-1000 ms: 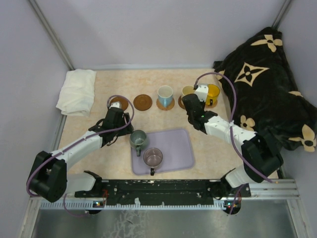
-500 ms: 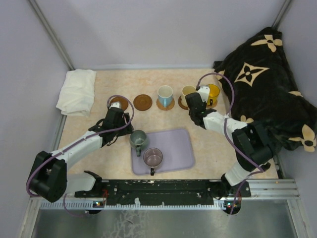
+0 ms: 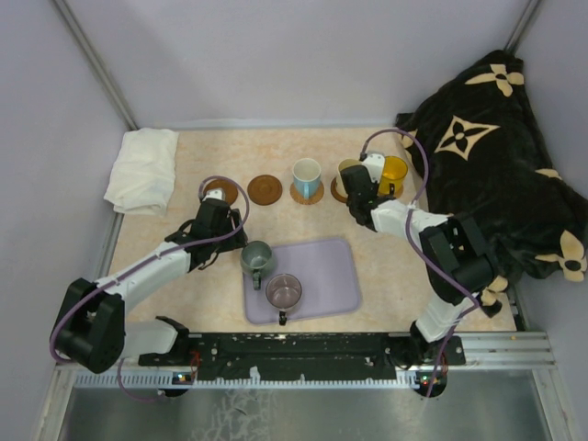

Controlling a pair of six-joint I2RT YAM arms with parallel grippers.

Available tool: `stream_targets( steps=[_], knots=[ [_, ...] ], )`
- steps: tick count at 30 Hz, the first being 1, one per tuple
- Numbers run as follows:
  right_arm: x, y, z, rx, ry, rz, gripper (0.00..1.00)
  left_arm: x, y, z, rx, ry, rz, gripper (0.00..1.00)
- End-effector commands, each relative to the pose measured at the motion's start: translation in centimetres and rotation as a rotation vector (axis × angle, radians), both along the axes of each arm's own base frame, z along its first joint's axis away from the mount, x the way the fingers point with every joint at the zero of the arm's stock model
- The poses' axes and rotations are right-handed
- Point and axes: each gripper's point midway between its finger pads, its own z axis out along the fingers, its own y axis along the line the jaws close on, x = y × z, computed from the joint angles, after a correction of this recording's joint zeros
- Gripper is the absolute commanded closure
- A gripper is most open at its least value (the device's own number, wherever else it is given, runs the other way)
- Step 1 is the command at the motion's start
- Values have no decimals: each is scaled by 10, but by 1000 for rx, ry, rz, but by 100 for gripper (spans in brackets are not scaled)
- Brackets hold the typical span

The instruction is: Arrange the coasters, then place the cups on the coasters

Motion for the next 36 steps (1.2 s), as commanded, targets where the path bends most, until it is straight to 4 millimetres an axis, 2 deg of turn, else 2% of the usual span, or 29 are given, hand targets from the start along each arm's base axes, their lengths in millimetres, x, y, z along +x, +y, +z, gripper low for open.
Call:
stream_targets(
  steps=[1, 36],
  knots=[
    [20, -2, 15, 21, -61, -24, 100, 2, -3, 4, 12, 1, -15, 28],
    [20, 12, 4, 64, -44, 52, 100, 3, -4, 1, 13, 11, -15, 28]
  ],
)
